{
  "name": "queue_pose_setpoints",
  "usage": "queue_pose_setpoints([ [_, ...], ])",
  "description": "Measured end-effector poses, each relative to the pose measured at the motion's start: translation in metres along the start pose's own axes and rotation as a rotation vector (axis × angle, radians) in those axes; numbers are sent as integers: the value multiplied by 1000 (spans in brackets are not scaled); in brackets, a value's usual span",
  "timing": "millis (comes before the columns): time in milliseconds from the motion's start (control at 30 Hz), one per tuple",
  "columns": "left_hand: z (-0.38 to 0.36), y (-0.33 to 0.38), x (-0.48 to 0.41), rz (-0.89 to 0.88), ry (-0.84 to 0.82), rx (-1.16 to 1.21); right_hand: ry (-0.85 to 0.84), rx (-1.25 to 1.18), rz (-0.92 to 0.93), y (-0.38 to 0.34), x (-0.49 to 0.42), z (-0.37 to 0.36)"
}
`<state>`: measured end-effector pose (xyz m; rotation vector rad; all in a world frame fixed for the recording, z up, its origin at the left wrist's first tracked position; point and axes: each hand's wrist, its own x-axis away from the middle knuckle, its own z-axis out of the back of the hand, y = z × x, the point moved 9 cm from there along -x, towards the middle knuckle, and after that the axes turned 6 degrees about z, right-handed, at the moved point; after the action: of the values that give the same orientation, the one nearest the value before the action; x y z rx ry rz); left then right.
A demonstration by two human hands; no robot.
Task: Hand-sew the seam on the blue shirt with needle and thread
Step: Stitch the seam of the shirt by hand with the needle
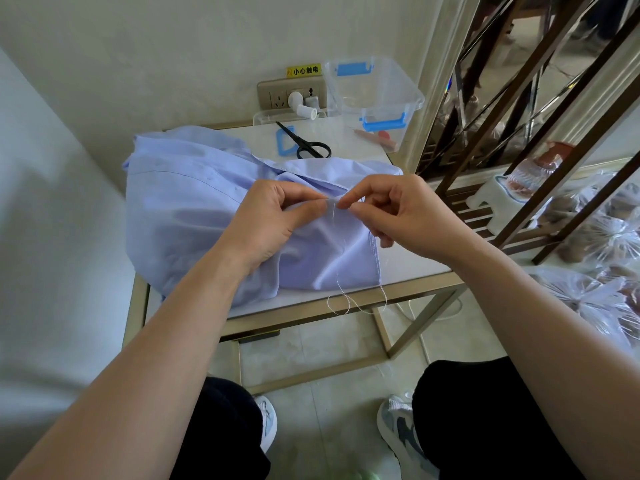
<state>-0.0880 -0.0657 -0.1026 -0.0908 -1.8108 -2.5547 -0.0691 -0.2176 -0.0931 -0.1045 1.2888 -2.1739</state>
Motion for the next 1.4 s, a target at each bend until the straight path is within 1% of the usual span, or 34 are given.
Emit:
queue_pose_setpoints([
  [167,-2,3,1,-15,-8,0,55,71,24,2,1,5],
  [400,-1,0,-1,4,-13,-17,9,51,26,-3,3,2],
  [700,-1,-3,0,25,-40,-35,-1,57,16,-5,4,2],
  [1133,-2,-7,-3,12,-54,-125,-33,65,-5,-3,2,-2],
  [1267,-4,-5,-2,-1,-63,-140,-120,32,-78,4,3,-11],
  [1400,-7,-3,-1,-35,-86,-182,-209,6,-100,9,4,-21],
])
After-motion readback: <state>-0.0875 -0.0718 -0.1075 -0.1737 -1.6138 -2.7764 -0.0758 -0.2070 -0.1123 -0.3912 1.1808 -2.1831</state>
